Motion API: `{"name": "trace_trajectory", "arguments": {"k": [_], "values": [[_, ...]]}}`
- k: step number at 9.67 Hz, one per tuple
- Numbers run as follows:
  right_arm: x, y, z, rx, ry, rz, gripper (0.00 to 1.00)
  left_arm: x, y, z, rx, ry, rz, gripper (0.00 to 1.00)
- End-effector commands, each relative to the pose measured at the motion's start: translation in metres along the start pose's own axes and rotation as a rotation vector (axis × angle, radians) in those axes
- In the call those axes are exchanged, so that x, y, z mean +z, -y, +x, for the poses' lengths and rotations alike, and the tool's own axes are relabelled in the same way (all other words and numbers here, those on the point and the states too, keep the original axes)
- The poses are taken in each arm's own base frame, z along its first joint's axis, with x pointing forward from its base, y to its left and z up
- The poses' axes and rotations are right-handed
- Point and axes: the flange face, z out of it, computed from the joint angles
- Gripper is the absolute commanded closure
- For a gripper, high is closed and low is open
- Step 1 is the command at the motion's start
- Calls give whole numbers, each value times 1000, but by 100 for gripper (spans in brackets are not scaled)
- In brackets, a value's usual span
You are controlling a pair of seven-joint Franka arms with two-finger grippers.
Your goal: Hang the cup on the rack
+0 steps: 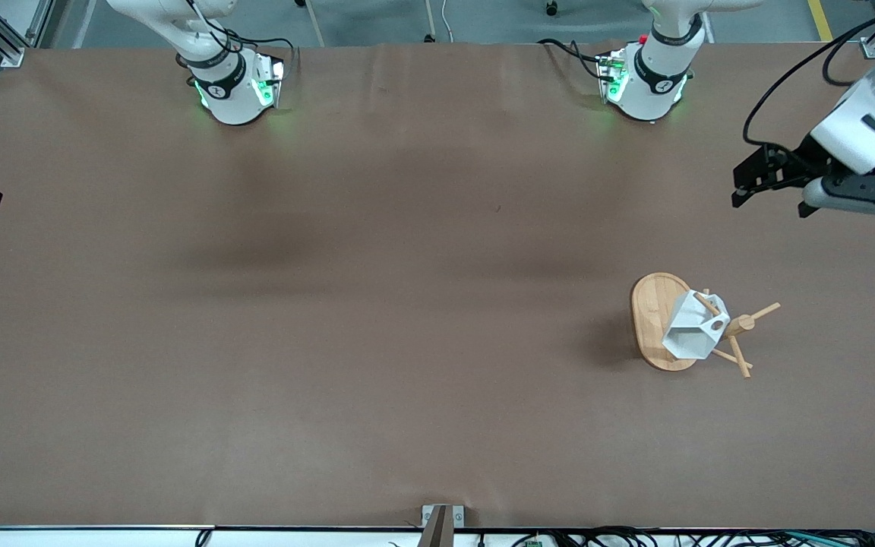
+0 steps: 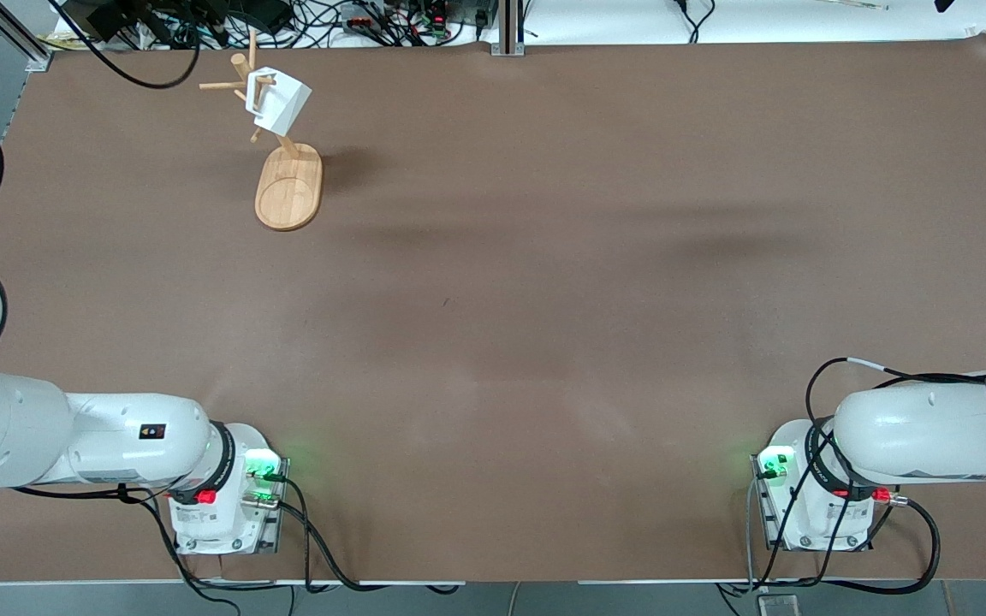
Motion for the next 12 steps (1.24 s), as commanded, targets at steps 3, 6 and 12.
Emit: {"name": "trace_trajectory", "arguments": {"k": [3,6,12], "values": [[0,-1,-6,-3,-5,0,0,-18,7,2,-2,53,74,0],[1,-1,-6,-3,-4,0,0,-19,5,-4,-70,76,68,0],[0,-1,-5,-3,-7,0,0,-22,2,-5,-100,68,72,0]]}}
